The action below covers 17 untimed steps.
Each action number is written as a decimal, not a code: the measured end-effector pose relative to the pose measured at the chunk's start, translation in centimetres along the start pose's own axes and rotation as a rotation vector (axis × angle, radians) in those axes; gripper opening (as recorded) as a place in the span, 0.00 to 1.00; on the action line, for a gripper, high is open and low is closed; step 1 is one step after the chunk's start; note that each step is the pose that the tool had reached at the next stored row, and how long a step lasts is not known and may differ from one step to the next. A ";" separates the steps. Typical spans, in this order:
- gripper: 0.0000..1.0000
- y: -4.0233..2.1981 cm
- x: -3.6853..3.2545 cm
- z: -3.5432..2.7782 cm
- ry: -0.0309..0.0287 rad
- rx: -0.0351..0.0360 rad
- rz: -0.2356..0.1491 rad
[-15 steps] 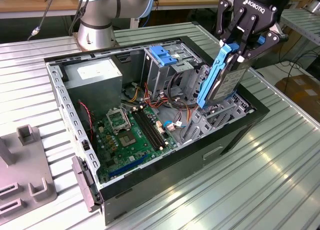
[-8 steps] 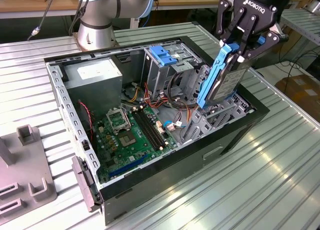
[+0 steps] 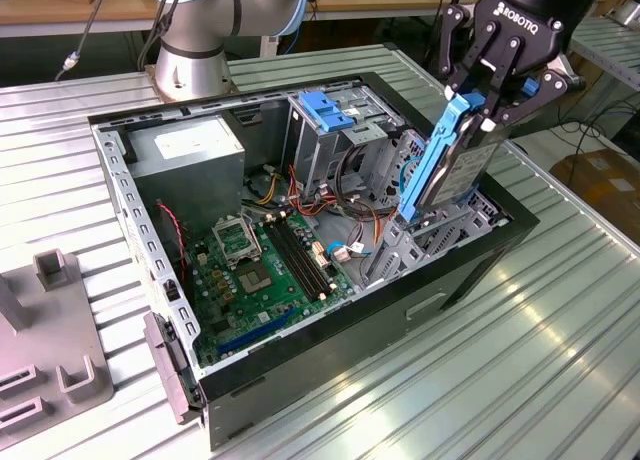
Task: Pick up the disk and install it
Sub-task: 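Insert the disk into the insertion slot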
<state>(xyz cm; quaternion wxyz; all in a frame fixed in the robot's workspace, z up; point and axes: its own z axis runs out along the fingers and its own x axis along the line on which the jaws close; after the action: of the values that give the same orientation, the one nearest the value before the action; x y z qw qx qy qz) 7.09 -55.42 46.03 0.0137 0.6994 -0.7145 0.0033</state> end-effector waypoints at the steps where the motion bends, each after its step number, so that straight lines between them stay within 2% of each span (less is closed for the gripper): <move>1: 0.37 0.00 0.00 0.05 -0.0002 0.0000 0.000; 7: 0.37 -0.04 0.00 0.55 -0.0011 0.0001 -0.002; 9: 0.37 -0.05 0.05 0.59 -0.0120 -0.0001 -0.002; 10: 0.37 -0.05 0.11 0.60 -0.0136 -0.0002 -0.002; 17: 0.37 -0.06 0.48 0.98 -0.0140 -0.0002 -0.002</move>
<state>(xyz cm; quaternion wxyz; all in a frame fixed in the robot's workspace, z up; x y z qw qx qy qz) 7.13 -55.93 45.07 0.0088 0.7000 -0.7141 -0.0017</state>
